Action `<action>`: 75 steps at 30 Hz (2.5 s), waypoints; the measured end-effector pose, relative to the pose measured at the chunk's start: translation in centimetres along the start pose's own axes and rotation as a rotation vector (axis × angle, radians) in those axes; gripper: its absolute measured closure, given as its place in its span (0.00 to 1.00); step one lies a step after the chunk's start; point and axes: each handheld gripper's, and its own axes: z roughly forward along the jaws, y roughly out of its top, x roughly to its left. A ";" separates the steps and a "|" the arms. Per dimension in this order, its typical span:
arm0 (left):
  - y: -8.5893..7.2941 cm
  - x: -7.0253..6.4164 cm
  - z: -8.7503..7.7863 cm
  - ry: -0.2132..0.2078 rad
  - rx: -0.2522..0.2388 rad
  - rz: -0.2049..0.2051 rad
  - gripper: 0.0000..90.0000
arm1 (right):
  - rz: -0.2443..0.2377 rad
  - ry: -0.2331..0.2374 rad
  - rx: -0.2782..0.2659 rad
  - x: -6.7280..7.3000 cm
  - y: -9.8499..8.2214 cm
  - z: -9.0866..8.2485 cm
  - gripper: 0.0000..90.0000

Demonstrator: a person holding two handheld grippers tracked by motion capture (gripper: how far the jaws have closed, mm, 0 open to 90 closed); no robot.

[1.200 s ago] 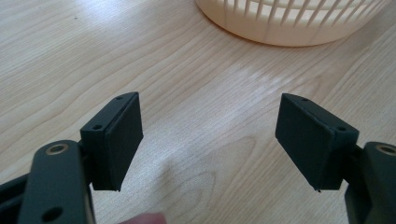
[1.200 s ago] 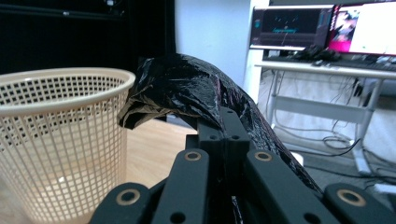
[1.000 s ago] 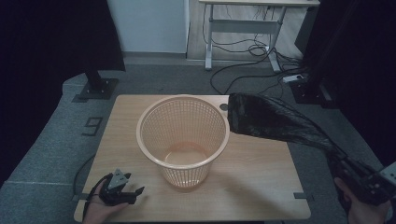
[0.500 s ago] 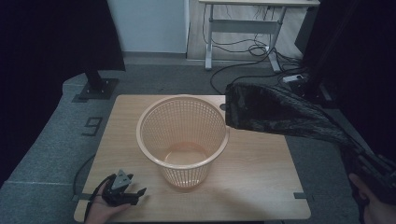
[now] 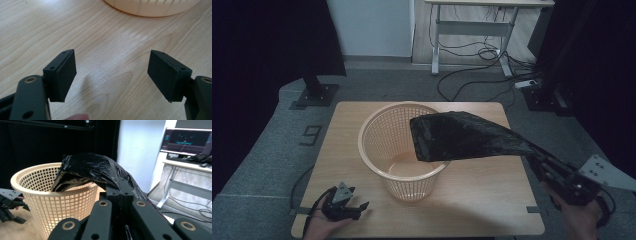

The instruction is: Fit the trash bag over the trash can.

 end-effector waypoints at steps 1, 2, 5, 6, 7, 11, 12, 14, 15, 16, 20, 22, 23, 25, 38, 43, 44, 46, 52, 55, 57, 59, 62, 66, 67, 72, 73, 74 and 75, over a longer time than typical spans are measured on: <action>0.0 0.0 0.0 0.000 0.000 0.000 0.25 | 0.003 0.007 0.003 0.2 -0.1 0.5 0.98; 0.0 0.0 0.0 -0.002 0.001 0.000 0.25 | 0.008 0.016 0.006 0.3 -0.2 1.0 0.98; 0.1 -0.2 0.1 -0.004 0.002 0.005 0.25 | 0.014 0.045 0.028 0.9 -0.8 2.7 0.98; 0.1 -0.2 0.1 -0.004 0.002 0.005 0.25 | 0.015 0.055 0.034 1.1 -1.0 3.2 0.98; 0.1 -0.2 0.1 -0.005 0.003 0.005 0.25 | 0.021 0.065 0.039 1.3 -1.2 3.8 0.98; 0.0 -0.2 0.2 -0.013 0.000 0.002 0.25 | 0.040 0.103 0.053 2.0 -2.0 5.7 0.98; 0.0 -0.2 0.2 -0.013 0.000 0.002 0.25 | 0.043 0.113 0.057 2.2 -2.2 6.1 0.98; 0.1 -0.2 0.1 -0.020 -0.005 0.001 0.25 | 0.045 0.125 0.066 2.6 -2.6 6.9 0.98; 0.1 -0.3 0.1 -0.020 -0.006 0.003 0.25 | 0.047 0.133 0.071 2.8 -2.7 7.3 0.98; 0.2 -0.3 0.1 -0.020 -0.007 0.005 0.25 | 0.049 0.139 0.075 3.0 -2.9 7.6 0.98; 0.2 -0.5 0.2 -0.022 -0.001 0.010 0.25 | 0.051 0.158 0.087 3.7 -3.2 8.8 0.98; 0.2 -0.5 0.2 -0.023 -0.001 0.010 0.25 | 0.047 0.163 0.089 4.0 -3.2 9.1 0.98; 0.2 -0.4 0.2 -0.023 -0.001 0.010 0.25 | 0.042 0.168 0.092 4.2 -3.2 9.4 0.98; 0.2 -0.4 0.2 -0.025 -0.002 0.010 0.25 | 0.034 0.183 0.100 4.9 -3.2 10.2 0.96; 0.1 -0.4 0.2 -0.025 0.001 0.014 0.25 | 0.012 0.210 0.132 6.5 -5.1 12.1 0.64; 0.1 -0.5 0.2 -0.030 0.005 0.015 0.25 | 0.030 0.184 0.105 6.4 -5.5 10.5 0.42; 0.1 -0.5 0.2 -0.030 0.004 0.015 0.25 | 0.035 0.188 0.106 6.3 -5.5 10.1 0.40; 0.1 -0.5 0.2 -0.029 0.005 0.015 0.25 | 0.039 0.187 0.106 6.0 -5.8 9.2 0.36; 0.2 -0.5 0.0 -0.027 -0.001 0.013 0.25 | 0.060 0.148 0.124 4.8 -7.7 6.6 0.33; 0.1 -0.5 0.1 -0.027 0.005 0.016 0.25 | 0.068 0.130 0.130 4.4 -8.4 5.8 0.33; 0.1 -0.6 0.2 -0.028 0.006 0.014 0.25 | 0.091 0.107 0.135 3.7 -9.3 4.9 0.33; 0.2 -0.6 0.2 -0.030 0.006 0.018 0.25 | 0.099 0.099 0.150 3.4 -10.0 4.6 0.33; 0.3 -0.7 0.1 -0.036 -0.003 0.015 0.25 | 0.088 0.068 0.194 3.0 -11.2 4.3 0.33; 0.3 -0.7 0.1 -0.041 -0.001 0.011 0.25 | 0.127 0.029 0.205 2.0 -12.2 4.3 0.35; 0.4 -0.7 0.1 -0.050 0.003 0.005 0.25 | 0.134 0.031 0.208 1.8 -12.4 4.5 0.35; 0.5 -0.7 -0.1 -0.077 -0.002 -0.007 0.25 | 0.140 0.033 0.240 1.2 -12.9 6.0 0.36; 0.5 -0.7 -0.1 -0.077 -0.002 -0.007 0.25 | 0.140 0.033 0.240 1.2 -12.9 6.0 0.36; 0.5 -0.6 -0.2 -0.076 -0.018 -0.025 0.25 | 0.137 0.035 0.244 1.1 -13.0 6.5 0.40; 0.5 -0.6 -0.2 -0.076 -0.018 -0.025 0.25 | 0.137 0.035 0.244 1.1 -13.0 6.5 0.40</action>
